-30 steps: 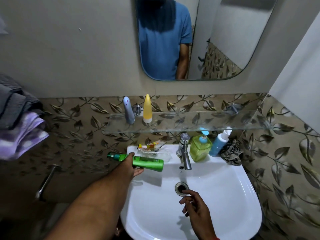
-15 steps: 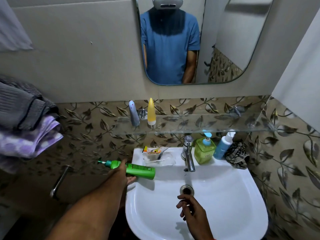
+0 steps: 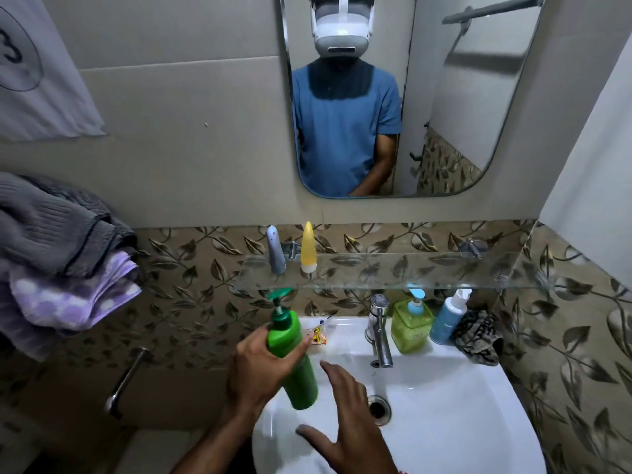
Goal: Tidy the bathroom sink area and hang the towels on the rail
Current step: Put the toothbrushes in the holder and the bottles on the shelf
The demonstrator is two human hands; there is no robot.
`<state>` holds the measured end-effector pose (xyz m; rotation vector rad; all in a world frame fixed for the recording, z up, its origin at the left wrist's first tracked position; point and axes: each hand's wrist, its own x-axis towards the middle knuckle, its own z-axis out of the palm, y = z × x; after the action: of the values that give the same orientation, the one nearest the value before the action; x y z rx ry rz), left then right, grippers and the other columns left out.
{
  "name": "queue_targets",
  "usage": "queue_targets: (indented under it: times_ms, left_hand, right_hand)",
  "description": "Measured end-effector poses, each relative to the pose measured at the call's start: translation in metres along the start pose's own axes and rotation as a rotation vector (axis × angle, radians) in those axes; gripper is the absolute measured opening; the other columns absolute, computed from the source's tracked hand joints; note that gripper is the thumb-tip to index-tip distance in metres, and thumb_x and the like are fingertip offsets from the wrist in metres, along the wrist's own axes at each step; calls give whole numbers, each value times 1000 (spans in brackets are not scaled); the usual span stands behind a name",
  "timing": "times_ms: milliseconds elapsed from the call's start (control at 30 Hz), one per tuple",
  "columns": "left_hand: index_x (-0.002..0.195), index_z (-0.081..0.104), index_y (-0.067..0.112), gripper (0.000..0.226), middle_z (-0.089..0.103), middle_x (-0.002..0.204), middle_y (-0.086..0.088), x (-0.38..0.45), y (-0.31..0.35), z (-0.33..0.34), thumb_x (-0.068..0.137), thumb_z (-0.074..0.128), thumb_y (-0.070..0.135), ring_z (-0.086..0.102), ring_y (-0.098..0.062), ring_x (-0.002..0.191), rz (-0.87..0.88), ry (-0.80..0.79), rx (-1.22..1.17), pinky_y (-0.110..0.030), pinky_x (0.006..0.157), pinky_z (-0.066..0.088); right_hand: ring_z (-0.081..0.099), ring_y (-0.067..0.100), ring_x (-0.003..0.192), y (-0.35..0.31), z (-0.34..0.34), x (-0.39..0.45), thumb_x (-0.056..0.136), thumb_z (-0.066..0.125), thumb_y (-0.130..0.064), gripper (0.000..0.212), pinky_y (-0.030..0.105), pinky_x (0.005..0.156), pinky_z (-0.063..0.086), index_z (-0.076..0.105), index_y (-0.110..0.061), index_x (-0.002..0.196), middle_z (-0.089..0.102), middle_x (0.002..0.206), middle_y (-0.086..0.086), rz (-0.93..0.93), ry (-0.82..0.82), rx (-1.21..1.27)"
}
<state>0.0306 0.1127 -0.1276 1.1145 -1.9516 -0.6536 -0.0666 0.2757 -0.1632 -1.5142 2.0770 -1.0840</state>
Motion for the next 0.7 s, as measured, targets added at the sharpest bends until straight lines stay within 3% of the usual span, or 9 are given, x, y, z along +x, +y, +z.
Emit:
queue_targets:
  times_ms: [100, 200, 333, 400, 533, 700]
  left_hand:
    - [90, 73, 27, 49, 73, 78, 12, 4, 58, -6, 68, 74, 71, 70, -5, 73, 197, 23, -51, -29, 66, 57]
    - [92, 70, 26, 51, 72, 82, 11, 20, 110, -12, 73, 70, 72, 69, -7, 75, 314, 77, -86, -31, 68, 58]
    - [86, 59, 26, 51, 63, 78, 9, 45, 159, -11, 78, 62, 76, 61, -11, 71, 394, 124, -40, -34, 63, 54]
    - [81, 50, 24, 50, 59, 75, 7, 60, 178, -7, 77, 63, 73, 59, -16, 70, 403, 112, -44, -36, 60, 51]
    - [94, 37, 27, 56, 63, 76, 5, 97, 203, 4, 73, 64, 71, 69, -28, 75, 346, 47, -80, -29, 55, 44]
    - [130, 31, 34, 63, 69, 107, -8, 128, 210, 27, 81, 62, 59, 68, -41, 95, 294, 8, -12, -42, 71, 53]
  right_hand:
    - [20, 1, 142, -29, -17, 12, 73, 55, -79, 99, 21, 112, 33, 5, -41, 149, 12, 155, -19, -68, 164, -4]
    - [30, 13, 142, -49, -50, 29, 78, 65, -63, 91, 32, 112, 40, 15, -32, 148, 27, 153, -4, -123, 405, 17]
    - [46, 20, 131, -60, -98, 63, 80, 74, -31, 82, 42, 106, 47, 22, -30, 144, 41, 144, 4, -211, 555, 104]
    - [49, 21, 129, -62, -117, 80, 80, 76, -19, 86, 39, 107, 46, 21, -33, 144, 43, 142, 6, -231, 575, 140]
    - [47, 23, 135, -57, -142, 120, 85, 72, -11, 87, 43, 109, 43, 16, -23, 151, 41, 150, 8, -223, 513, 194]
    - [48, 18, 137, -50, -157, 158, 91, 62, -9, 84, 45, 111, 43, 11, -23, 157, 44, 152, 7, -192, 381, 229]
